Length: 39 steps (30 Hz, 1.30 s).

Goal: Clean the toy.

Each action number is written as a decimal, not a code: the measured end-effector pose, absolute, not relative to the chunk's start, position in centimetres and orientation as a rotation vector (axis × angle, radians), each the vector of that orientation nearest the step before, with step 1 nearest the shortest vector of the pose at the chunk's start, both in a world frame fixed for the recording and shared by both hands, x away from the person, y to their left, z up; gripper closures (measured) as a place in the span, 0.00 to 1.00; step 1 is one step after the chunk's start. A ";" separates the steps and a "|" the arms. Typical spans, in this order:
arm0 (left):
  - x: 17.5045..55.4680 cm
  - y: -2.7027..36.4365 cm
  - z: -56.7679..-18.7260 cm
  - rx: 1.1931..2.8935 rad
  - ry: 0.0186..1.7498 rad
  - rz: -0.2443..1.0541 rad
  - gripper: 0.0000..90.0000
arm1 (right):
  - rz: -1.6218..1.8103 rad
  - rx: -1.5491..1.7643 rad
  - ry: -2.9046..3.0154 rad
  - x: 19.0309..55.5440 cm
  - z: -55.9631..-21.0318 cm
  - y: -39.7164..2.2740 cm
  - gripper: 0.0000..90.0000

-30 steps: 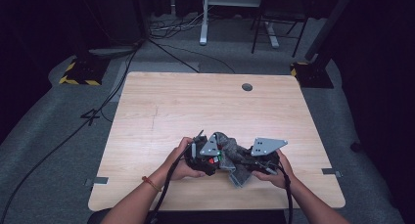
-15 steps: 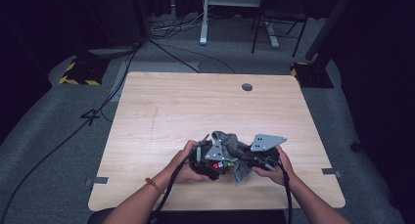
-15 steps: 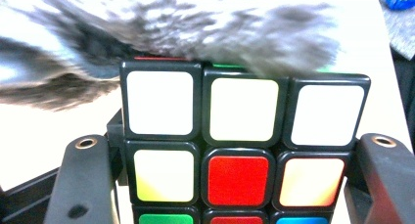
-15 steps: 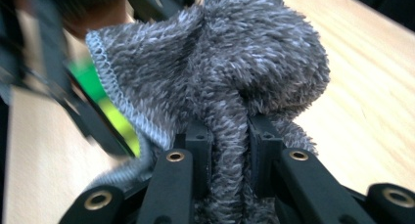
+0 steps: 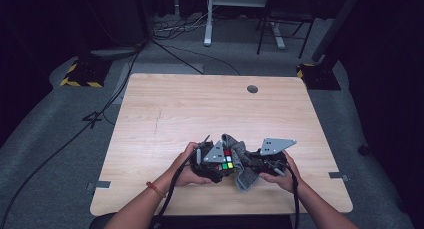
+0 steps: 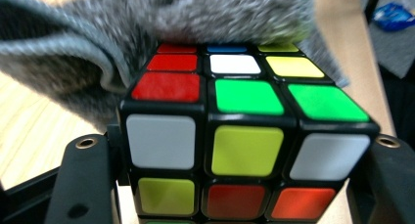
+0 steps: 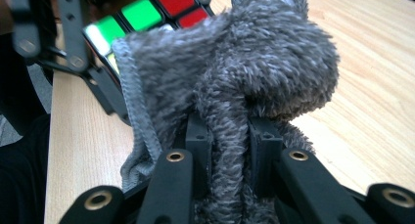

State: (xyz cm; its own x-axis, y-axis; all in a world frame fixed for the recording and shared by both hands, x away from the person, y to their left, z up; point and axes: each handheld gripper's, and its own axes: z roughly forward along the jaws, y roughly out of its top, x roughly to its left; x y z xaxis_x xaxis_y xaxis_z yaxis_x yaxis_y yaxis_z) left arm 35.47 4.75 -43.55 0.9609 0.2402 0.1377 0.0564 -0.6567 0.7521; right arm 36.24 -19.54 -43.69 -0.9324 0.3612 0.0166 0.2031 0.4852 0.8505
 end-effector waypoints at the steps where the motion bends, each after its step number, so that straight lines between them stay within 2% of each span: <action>1: 35.5 4.7 -43.6 2.279 0.204 0.281 0.36 | 1.438 0.488 2.560 36.2 -43.6 -19.6 0.84; 15: 35.6 3.1 -44.8 2.406 0.209 0.332 0.37 | 1.461 0.341 2.521 34.4 -41.4 -18.2 0.84; 17: 35.4 2.9 -44.9 2.398 0.202 0.302 0.37 | 1.419 0.305 2.522 34.1 -41.2 -17.5 0.84; 23: 35.4 3.1 -44.8 2.393 0.197 0.298 0.37 | 1.340 0.343 2.504 35.0 -41.6 -17.0 0.84; 31: 35.5 4.0 -44.0 2.337 0.198 0.275 0.37 | 1.238 0.467 2.559 36.6 -43.6 -19.0 0.84; 39: 35.6 4.7 -43.9 2.315 0.197 0.301 0.37 | 1.365 0.463 2.624 36.4 -44.4 -19.1 0.84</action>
State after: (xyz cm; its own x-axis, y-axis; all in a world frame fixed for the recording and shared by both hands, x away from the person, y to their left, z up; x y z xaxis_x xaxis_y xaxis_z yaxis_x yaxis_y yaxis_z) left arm 35.65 4.73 -43.92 0.9599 0.2334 0.1553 0.0491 -0.6852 0.7267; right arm 36.41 -19.11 -44.41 -0.9415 0.3370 0.0113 0.2027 0.5390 0.8175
